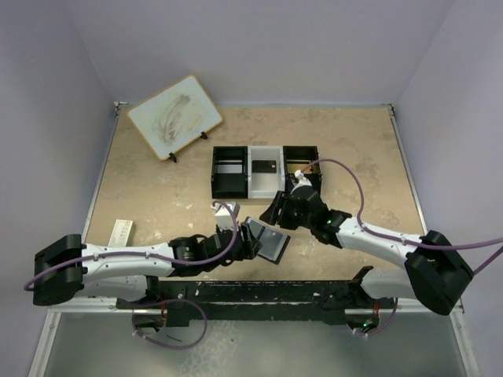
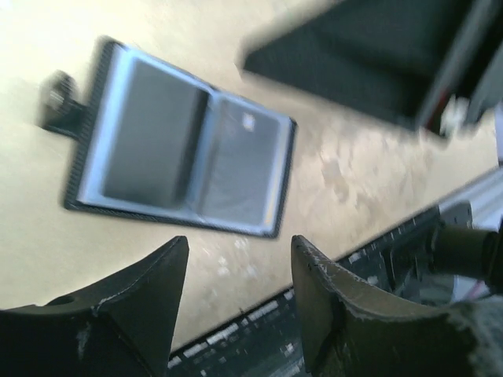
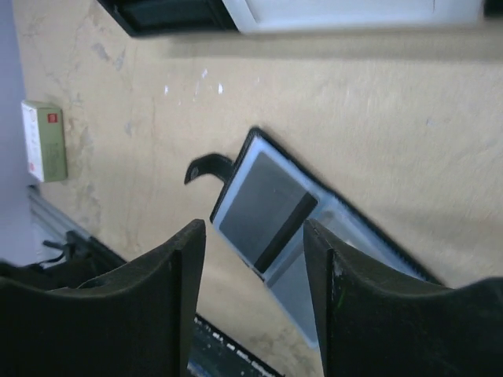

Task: Take the credit cards out of the card holder
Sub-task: Adjust the card holder at the center of the board.

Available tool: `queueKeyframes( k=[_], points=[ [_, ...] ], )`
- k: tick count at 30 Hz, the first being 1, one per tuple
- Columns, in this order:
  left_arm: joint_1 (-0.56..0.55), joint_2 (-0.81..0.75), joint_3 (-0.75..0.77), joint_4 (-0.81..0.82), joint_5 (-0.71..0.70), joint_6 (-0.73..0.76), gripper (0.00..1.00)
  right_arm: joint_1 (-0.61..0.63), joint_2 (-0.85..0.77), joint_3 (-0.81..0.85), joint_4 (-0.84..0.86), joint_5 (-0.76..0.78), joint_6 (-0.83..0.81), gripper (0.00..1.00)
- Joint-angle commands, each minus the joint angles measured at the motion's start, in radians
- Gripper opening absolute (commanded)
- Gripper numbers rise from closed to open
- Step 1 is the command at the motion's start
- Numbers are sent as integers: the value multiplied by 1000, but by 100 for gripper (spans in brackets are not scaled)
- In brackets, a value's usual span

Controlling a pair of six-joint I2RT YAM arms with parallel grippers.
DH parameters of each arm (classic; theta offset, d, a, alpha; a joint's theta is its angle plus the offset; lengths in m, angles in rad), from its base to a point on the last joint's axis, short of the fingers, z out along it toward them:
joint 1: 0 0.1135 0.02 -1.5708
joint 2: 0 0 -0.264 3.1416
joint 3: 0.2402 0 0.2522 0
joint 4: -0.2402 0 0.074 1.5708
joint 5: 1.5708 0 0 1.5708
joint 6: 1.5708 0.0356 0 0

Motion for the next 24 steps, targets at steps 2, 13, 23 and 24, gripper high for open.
queueKeyframes(
  k=[2, 13, 23, 24],
  points=[
    [140, -57, 40, -111, -5, 98, 54, 7, -55, -219, 343, -101, 260, 50],
    [194, 75, 179, -159, 18, 195, 75, 7, 50, -286, 550, -184, 301, 43],
    [238, 146, 231, -140, 80, 254, 57, 7, 164, -329, 590, -172, 342, 38],
    [240, 157, 236, -140, 88, 260, 55, 6, 173, -340, 610, -173, 356, 38]
  ],
)
